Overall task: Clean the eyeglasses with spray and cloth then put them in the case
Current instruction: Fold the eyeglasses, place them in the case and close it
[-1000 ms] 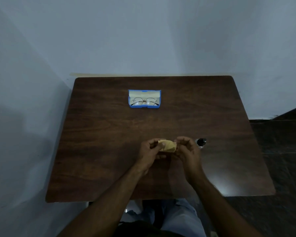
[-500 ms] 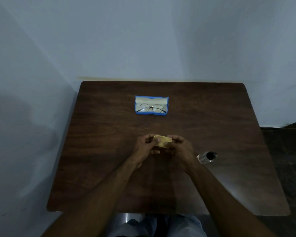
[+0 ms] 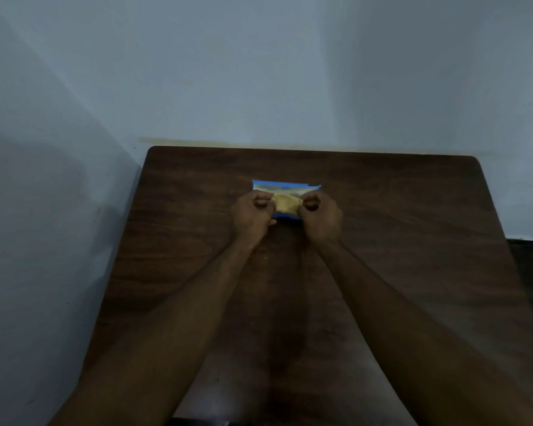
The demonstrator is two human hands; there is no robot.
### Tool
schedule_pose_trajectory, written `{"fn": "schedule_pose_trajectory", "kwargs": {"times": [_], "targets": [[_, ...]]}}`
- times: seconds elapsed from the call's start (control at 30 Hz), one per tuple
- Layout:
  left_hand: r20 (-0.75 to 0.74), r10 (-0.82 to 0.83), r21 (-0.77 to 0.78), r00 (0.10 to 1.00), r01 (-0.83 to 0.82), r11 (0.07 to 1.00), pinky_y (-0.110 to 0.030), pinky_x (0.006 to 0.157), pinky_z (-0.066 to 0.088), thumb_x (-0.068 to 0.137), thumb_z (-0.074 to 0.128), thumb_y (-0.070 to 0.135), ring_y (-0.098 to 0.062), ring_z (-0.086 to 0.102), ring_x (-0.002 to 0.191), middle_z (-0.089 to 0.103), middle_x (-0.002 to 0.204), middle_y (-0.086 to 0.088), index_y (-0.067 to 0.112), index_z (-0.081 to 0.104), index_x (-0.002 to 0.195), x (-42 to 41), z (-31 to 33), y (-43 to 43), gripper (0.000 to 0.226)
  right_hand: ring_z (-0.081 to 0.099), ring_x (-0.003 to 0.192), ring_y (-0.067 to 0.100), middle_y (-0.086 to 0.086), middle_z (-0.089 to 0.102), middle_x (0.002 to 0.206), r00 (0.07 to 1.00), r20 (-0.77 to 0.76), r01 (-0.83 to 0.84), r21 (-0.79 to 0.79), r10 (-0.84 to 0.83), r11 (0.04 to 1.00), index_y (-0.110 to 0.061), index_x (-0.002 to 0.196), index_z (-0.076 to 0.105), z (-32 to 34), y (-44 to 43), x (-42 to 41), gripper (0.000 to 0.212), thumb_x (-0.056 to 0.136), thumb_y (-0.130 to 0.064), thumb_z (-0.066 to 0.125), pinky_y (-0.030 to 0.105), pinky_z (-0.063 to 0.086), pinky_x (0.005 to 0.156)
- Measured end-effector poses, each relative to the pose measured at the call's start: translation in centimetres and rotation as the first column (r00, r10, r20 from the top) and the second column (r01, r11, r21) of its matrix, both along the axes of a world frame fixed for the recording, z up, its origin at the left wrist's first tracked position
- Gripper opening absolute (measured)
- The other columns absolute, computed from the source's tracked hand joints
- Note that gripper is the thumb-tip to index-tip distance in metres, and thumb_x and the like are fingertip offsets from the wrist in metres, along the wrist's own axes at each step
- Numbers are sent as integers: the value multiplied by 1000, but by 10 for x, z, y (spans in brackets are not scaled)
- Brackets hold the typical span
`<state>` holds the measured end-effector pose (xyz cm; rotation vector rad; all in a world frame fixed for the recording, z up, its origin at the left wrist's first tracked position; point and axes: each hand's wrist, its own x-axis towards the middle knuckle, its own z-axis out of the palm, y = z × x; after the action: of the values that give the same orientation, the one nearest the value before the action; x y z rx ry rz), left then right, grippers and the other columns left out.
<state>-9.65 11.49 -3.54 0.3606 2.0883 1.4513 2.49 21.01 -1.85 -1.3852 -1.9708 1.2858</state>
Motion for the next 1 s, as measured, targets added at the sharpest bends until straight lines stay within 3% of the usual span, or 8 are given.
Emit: {"fn": "schedule_pose_trajectory", "kwargs": {"times": [0.17,0.23,0.3,0.37,0.5,0.73,0.87,1.0], "targets": [[-251,-7,-133,968,-27,991,-42,71,67,89,81,16,-16,77,70,78,82,5,25,74,87,-5,-14,5,12,67,95,22,5,72,100,979,146,-170,202,142,965,-13,102,69,-14,12,-18,13,90,-8,71,41,58,83],[-334,-35,-172,942,-24,985,-32,76,64,91,80,16,-12,74,75,79,89,-1,16,77,95,-3,-16,3,5,65,97,26,7,69,102,967,190,-217,272,169,938,-13,102,66,-17,13,-19,11,92,-9,69,41,55,79],[-408,-43,-159,912,-24,987,-8,73,52,92,80,13,-8,68,78,80,93,-5,8,78,98,1,-15,2,9,63,100,29,10,67,108,950,243,-269,319,196,909,-13,105,65,-20,14,-19,11,95,-11,66,37,50,77],[-428,-45,-157,903,-26,987,-2,69,46,91,80,11,-6,65,79,78,92,-3,6,76,99,2,-15,1,10,63,102,28,10,67,111,931,311,-300,346,192,889,-13,110,64,-22,12,-19,13,98,-14,63,36,48,75],[-430,-81,-213,899,-14,977,-29,72,53,89,81,16,-14,69,80,73,87,2,14,69,96,2,-20,1,14,63,100,30,9,67,109,907,395,-306,377,147,874,-12,120,59,-25,9,-17,23,98,-19,61,38,48,70],[-504,-185,-299,844,30,954,-43,69,60,87,74,21,-18,67,78,69,85,5,25,66,88,1,-23,0,9,60,103,31,9,63,112,888,424,-364,411,178,836,-12,113,59,-25,7,-13,16,99,-19,59,36,42,68],[-555,-219,-311,802,44,949,-42,69,60,89,74,21,-16,64,81,66,94,3,22,70,88,1,-28,-2,4,60,104,32,11,60,116,889,418,-363,394,187,845,-11,106,62,-26,6,-11,11,98,-18,62,36,43,69],[-569,-193,-263,799,45,964,-21,71,48,90,76,21,-8,58,90,65,105,0,19,72,94,2,-30,-7,7,61,105,25,8,60,117,905,387,-343,413,179,844,-13,104,65,-20,6,-7,12,97,-23,64,32,42,70]]}}
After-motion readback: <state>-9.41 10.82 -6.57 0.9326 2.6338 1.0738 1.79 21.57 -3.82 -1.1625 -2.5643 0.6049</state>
